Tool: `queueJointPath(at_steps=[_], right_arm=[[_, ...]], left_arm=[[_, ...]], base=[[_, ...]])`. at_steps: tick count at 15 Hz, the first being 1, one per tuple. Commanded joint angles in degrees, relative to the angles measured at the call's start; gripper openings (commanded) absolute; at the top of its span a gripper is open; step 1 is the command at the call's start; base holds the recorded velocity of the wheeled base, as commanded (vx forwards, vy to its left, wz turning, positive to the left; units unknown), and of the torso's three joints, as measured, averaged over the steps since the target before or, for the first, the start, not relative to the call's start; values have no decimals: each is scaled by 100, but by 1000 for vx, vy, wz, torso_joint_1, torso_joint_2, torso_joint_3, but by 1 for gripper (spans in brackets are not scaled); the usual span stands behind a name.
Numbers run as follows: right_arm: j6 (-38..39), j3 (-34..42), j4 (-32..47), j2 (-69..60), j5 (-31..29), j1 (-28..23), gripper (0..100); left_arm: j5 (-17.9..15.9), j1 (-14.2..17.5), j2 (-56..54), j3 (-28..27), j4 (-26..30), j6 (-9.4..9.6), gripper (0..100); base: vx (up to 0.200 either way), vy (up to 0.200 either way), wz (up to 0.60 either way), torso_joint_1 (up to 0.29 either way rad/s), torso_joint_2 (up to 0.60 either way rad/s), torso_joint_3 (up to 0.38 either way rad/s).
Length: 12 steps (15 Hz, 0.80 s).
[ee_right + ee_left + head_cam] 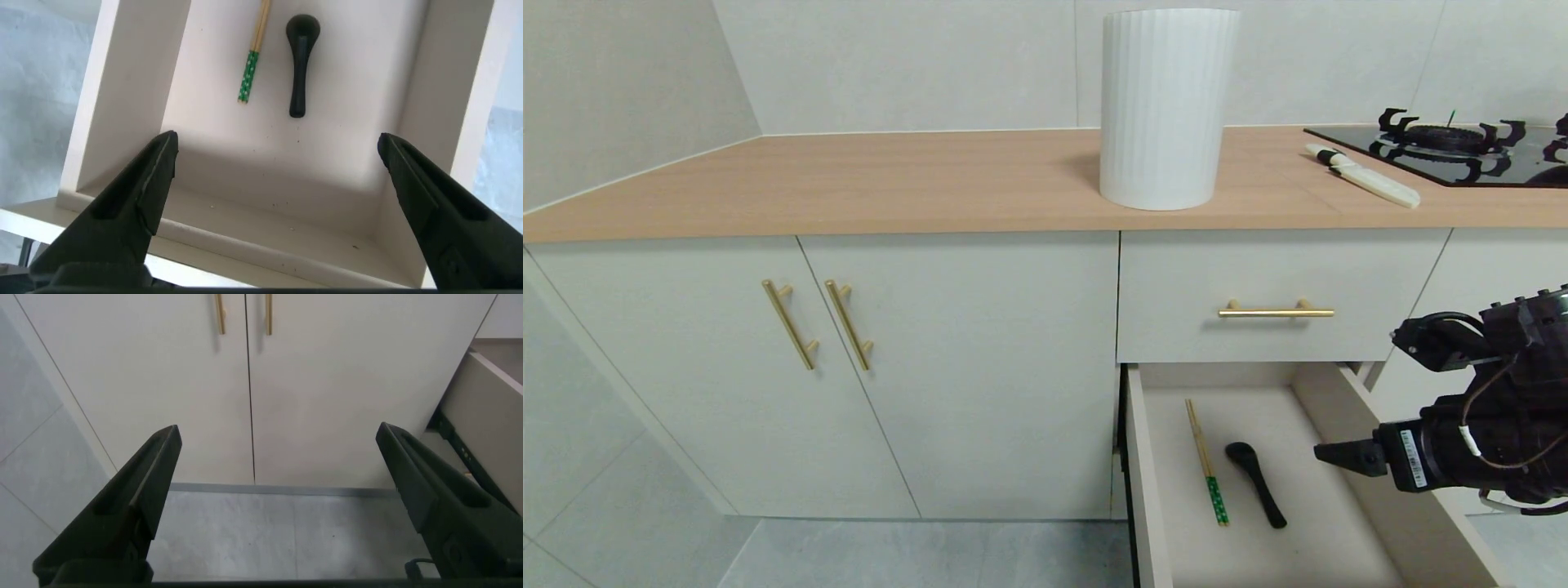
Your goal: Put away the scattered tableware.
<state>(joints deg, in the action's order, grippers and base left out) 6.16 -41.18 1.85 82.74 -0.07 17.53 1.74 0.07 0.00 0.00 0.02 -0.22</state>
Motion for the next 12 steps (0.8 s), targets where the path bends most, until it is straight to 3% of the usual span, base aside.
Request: queueJointPath(at_steps=[1,2,10,12], right_arm=[[0,13,-1,-3,-1,66,100],[0,13,-1,-12,-10,66,100],[-18,110,17,23,-10,189,100],[-106,207,17,102,-10,295,100]], left_arm=[[1,1,0,0,-2,-4,100],[1,1,0,0,6,-4,100],[1,1,0,0,-2,-4,100],[-7,1,0,0,6,-4,100]], base=[[0,0,0,0,0,0],[0,0,0,0,0,0],[-200,0,0,4,3,5],[0,0,0,0,0,0]])
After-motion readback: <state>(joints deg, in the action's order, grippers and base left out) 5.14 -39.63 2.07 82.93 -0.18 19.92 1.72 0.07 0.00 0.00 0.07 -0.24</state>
